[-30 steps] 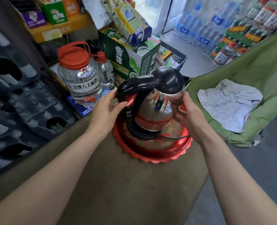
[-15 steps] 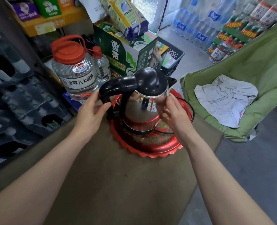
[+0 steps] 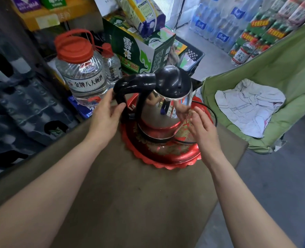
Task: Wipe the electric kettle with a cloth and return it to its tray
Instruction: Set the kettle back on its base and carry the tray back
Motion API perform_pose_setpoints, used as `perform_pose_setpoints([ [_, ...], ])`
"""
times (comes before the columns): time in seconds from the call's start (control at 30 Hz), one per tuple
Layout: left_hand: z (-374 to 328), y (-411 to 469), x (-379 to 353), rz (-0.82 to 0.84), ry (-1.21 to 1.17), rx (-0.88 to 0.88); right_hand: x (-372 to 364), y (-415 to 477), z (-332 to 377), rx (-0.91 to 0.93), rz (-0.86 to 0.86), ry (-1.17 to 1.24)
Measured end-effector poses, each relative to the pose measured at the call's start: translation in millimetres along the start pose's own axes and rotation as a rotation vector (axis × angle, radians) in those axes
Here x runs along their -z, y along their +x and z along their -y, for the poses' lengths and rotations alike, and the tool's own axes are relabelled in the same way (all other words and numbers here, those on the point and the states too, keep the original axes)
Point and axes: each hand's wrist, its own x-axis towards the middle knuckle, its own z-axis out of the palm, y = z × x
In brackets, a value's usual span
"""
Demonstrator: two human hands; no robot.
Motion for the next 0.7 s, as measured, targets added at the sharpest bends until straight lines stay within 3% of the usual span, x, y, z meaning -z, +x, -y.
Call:
perform_pose_setpoints([
  [0.1,12,3,-5,0.029,-0.040,0.063,27,15,-33,-0.064,-0.238,-0.428],
  [0.2,30,-2,-11,0.065,-0.060,0.126,50,36,-62,-0.319,-0.233,-0.586],
  [0.27,37,-3,-14,0.055,-0.124,0.167,57,46,-74,-0.354,-0.184,-0.650],
  [0.57,31,16,-41,0.063,-0.206,0.183,48,46,-87,-0.238,-0.153,-0.522],
  [0.7,37,16,-49,0.058,0.101,0.080,61,55,-82,-0.217,-0.144,-0.513],
])
